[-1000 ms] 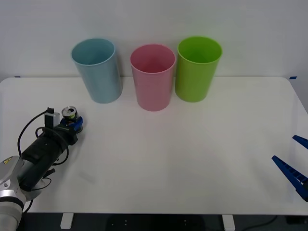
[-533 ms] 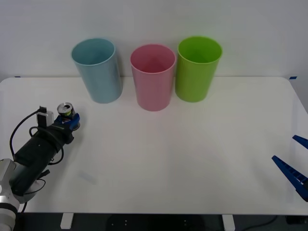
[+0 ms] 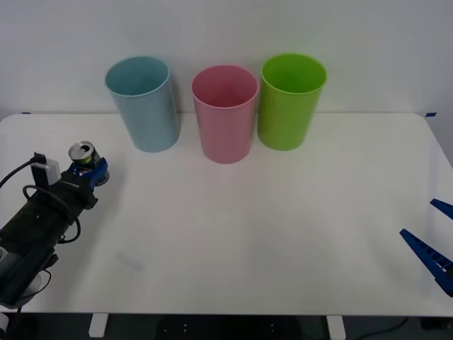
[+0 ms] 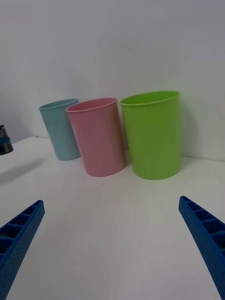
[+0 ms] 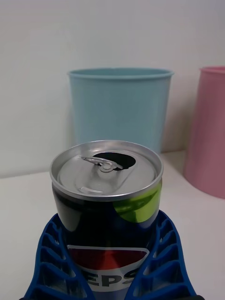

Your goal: Grasp the object on the table and drop it into the matching bin: aluminum can to the light blue bin, PET bottle to the pink bin.

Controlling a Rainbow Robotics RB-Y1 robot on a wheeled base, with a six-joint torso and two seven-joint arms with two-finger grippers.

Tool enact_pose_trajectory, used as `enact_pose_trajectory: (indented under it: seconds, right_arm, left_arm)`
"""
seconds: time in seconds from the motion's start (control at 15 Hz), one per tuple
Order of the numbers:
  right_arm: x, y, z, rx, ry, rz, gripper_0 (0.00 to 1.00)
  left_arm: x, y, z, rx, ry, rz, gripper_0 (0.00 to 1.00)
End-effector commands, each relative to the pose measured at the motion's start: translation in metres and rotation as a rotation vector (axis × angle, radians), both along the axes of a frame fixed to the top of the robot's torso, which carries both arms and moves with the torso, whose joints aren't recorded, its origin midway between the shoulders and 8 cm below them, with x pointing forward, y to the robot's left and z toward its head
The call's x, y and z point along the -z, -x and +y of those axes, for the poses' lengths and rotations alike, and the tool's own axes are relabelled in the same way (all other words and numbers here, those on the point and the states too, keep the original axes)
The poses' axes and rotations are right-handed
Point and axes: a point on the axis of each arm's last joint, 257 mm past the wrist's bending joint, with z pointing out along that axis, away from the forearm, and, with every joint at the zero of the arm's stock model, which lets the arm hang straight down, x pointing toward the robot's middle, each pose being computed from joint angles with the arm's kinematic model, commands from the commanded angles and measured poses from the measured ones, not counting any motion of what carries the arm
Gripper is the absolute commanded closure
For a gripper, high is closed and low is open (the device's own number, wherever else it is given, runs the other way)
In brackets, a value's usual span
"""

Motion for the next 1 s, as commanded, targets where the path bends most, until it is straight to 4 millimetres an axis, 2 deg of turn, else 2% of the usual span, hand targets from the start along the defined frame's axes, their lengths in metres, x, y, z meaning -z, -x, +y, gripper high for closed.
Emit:
enact_pose_trajectory:
  seconds: [0.07,0.47,0.67,1.0]
  right_arm:
    - [0.0,0.0,0.0,0.0,0.0,0.0,0.0]
    - [0.0,0.0,0.0,0.0,0.0,0.0,0.0]
    - [0.0,0.0,0.0,0.0,0.0,0.0,0.0]
    - [0.0,0.0,0.0,0.0,0.0,0.0,0.0]
  left_arm:
    - [-0.032,0.005,-0.012,0.036,0.061,-0.04,1.0]
    - [-0.1,0.003,-0.028,0.089,0.153,-0.103,1.0]
    - [-0.133,-0.009,-0.033,0.111,0.195,-0.128,1.0]
    - [-0.176,-0.034,-0.038,0.107,0.206,-0.145,1.0]
